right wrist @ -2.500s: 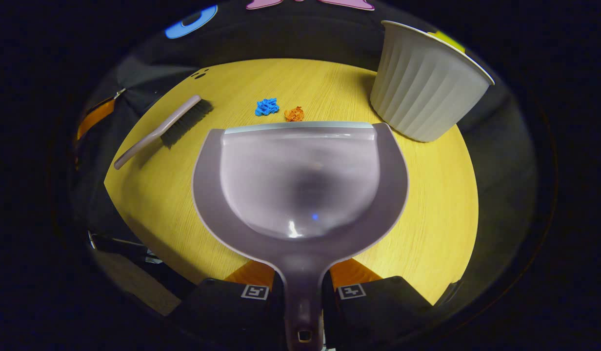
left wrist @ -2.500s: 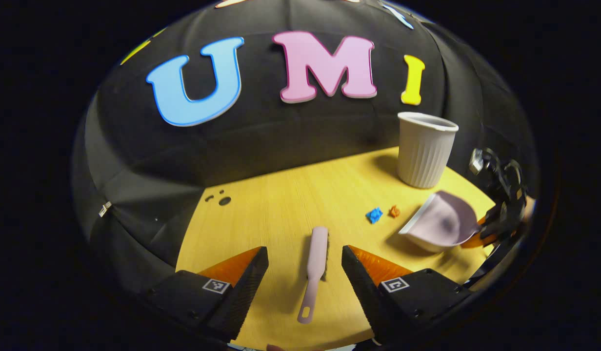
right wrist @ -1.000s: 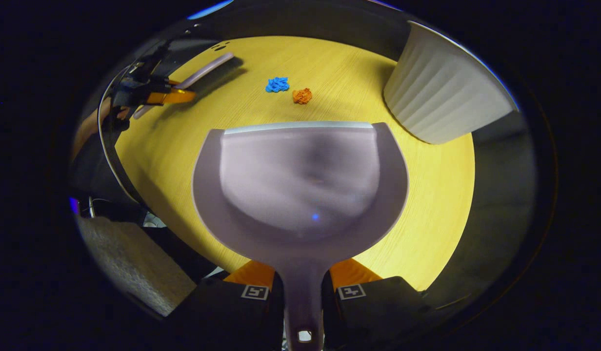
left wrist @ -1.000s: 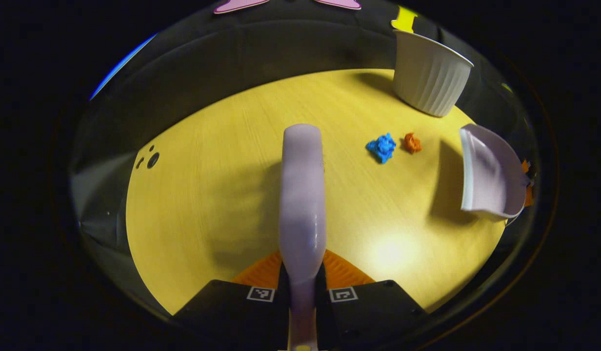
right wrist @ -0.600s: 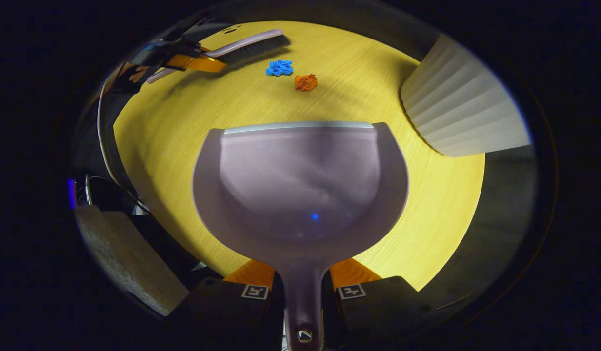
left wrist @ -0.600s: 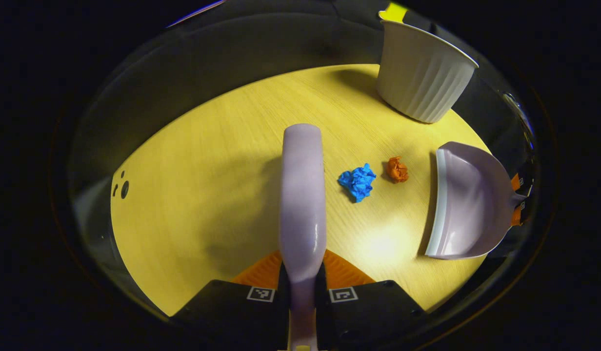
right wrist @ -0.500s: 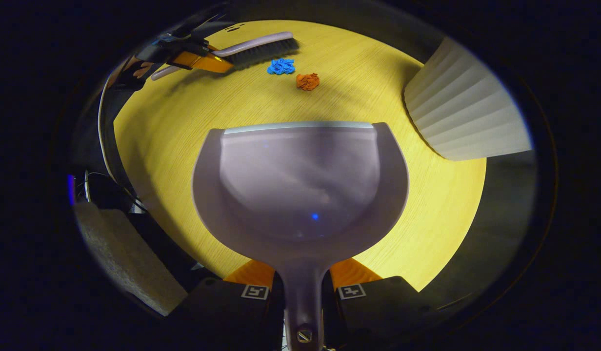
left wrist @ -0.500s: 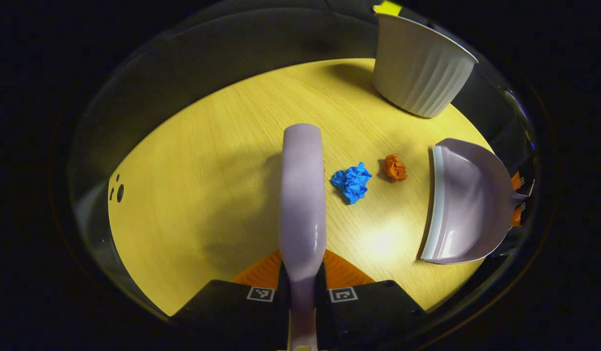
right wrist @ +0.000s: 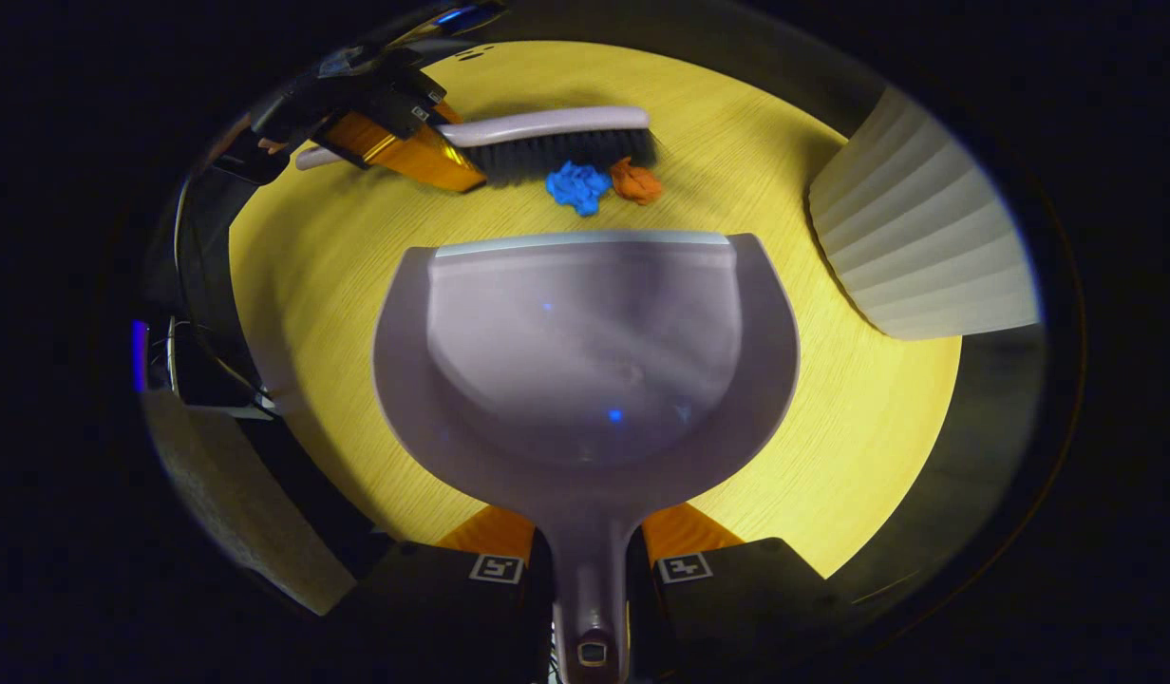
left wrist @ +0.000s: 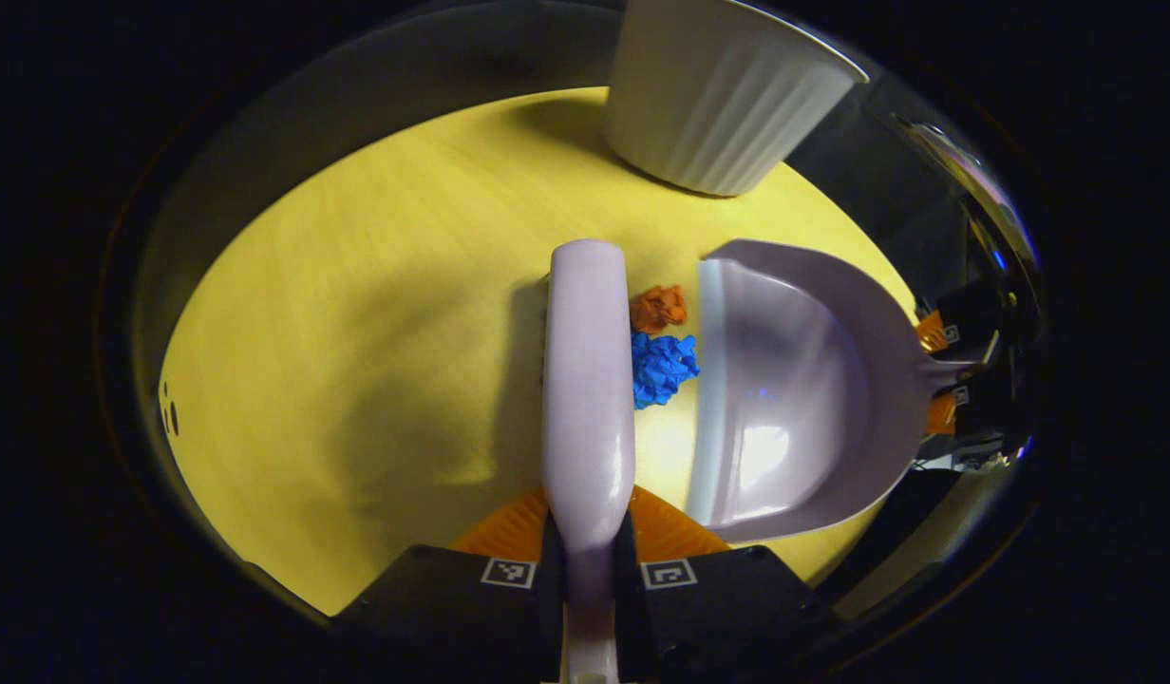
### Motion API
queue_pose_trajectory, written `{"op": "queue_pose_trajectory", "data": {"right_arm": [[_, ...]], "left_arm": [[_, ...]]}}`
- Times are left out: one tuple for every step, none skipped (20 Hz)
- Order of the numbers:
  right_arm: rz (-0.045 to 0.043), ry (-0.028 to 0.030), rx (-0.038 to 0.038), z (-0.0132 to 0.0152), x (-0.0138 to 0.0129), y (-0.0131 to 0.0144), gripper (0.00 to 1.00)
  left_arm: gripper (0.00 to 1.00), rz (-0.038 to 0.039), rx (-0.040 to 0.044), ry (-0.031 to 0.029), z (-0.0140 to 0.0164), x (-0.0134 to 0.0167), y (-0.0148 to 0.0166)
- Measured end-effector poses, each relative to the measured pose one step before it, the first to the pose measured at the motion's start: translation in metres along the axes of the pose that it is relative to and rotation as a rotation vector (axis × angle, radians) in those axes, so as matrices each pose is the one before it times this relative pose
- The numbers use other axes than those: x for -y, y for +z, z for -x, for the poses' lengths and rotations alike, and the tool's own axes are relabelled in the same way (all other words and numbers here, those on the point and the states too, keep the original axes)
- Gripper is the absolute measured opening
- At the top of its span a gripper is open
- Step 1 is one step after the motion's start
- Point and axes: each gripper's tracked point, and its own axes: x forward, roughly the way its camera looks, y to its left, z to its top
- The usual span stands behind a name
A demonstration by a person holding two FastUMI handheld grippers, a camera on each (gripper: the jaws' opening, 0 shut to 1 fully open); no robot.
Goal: Pick up the small broom and dustpan from the desktop, sweep the trash into the dustpan with the broom, and then empty the trash into the garbage bin.
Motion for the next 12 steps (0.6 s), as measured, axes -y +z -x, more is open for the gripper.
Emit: {"op": "queue_pose_trajectory", "data": {"right_arm": [[0.00631, -0.00163, 0.00704, -0.00099, 0.00101, 0.00051, 0.41], [0.00275, 0.00030, 0.01025, -0.00209, 0.00042, 0.00078, 0.32], [-0.00142, -0.00094, 0.01292, -0.00130, -0.00004, 0.00047, 0.36], [-0.00204, -0.00212, 0.01836, -0.00192, -0.00051, 0.00087, 0.32], [-0.00484, -0.00423, 0.02183, -0.00092, -0.00094, 0.00161, 0.36], [-0.00486, -0.01059, 0.01924, -0.00340, -0.00025, -0.00064, 0.40], [-0.00414, -0.00965, 0.02475, -0.00089, -0.00211, 0.00123, 0.36], [-0.01106, -0.00783, 0.02513, -0.00111, -0.00259, -0.00059, 0.32], [-0.01477, -0.00423, 0.02518, 0.00057, -0.00296, 0.00206, 0.36], [-0.01914, -0.01243, 0.02116, -0.00104, -0.00201, 0.00180, 0.36], [-0.02012, -0.01830, 0.00904, 0.00107, 0.00093, 0.00064, 0.36], [-0.02687, -0.01662, -0.00097, 0.00561, 0.00113, -0.00173, 0.36]], "left_arm": [[0.24, -0.01124, -0.00193, -0.03200, -0.00112, 0.01391, 0.00156], [0.26, -0.00264, -0.00078, -0.04168, -0.00124, 0.01351, -0.00193], [0.24, 0.00194, -0.00441, -0.05009, -0.00098, 0.01333, -0.00148], [0.26, 0.00168, -0.00384, -0.03785, 0.00106, 0.01277, -0.00156], [0.26, 0.00107, -0.00223, -0.00842, 0.00247, 0.00451, -0.00259], [0.26, 0.00338, 0.00844, 0.01063, 0.00418, 0.00297, 0.00094], [0.26, 0.00710, 0.01823, 0.01038, 0.00339, 0.00044, 0.00218], [0.24, 0.01220, 0.02509, 0.01159, 0.00738, 0.00105, 0.00364], [0.24, 0.01153, 0.02773, 0.02164, 0.01058, -0.00249, 0.00414], [0.24, 0.01369, 0.03749, 0.03352, 0.01084, -0.00378, 0.00455], [0.25, 0.01595, 0.04126, 0.04829, 0.00624, -0.00706, 0.00110], [0.26, 0.01261, 0.03458, 0.05625, 0.00707, -0.01103, 0.00067]]}}
